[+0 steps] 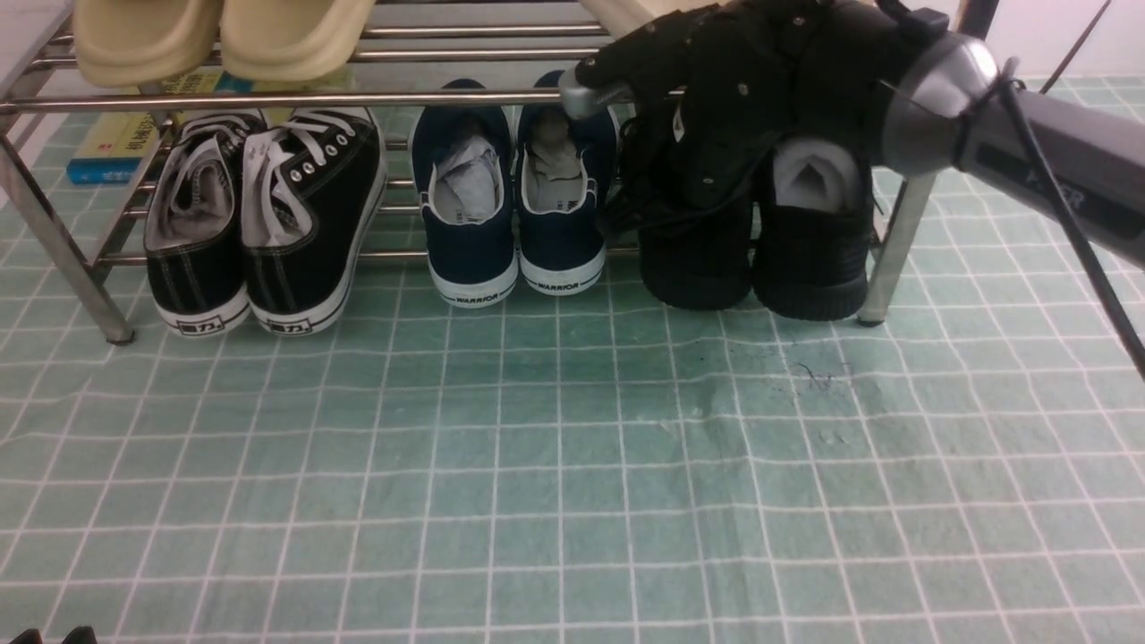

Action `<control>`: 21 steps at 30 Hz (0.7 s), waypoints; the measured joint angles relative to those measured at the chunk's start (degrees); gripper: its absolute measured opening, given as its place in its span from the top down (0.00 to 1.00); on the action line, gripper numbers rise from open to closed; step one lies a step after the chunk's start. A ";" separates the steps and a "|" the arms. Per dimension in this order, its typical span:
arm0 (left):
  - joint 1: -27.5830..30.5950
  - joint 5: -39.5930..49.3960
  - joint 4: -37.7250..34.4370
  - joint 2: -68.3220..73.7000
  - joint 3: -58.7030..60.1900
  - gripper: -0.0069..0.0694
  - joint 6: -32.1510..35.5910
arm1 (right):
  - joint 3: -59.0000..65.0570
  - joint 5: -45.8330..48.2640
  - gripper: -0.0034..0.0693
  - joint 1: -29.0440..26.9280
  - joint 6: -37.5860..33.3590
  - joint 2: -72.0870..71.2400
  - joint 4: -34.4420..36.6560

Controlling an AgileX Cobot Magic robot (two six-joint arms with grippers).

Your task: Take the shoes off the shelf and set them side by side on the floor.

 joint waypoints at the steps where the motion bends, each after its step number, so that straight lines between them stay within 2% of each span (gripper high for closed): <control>1: 0.00 0.00 0.00 0.00 0.00 0.59 0.00 | 0.00 0.43 0.89 0.00 0.00 -0.41 0.00; 3: 0.00 0.00 0.00 0.00 0.00 0.59 0.00 | -0.18 1.67 0.95 0.00 0.00 -1.11 0.48; 6: 0.00 0.00 0.00 0.00 0.00 0.59 0.00 | -0.57 4.48 0.95 0.00 -0.06 -2.64 2.23; 10: 0.00 0.00 0.00 0.00 0.00 0.59 0.00 | -1.03 15.34 0.95 0.00 -3.69 -9.35 10.02; 13: 0.00 0.00 0.00 0.00 0.00 0.59 0.00 | -1.34 19.74 0.95 0.00 -5.74 -12.40 14.20; 16: 0.00 0.00 0.00 0.00 0.00 0.59 0.00 | -0.37 20.53 0.94 0.06 -6.13 -15.75 17.60; 21: 0.00 0.00 0.00 0.00 0.00 0.59 0.00 | 6.25 20.37 0.94 1.65 -6.18 -21.57 18.84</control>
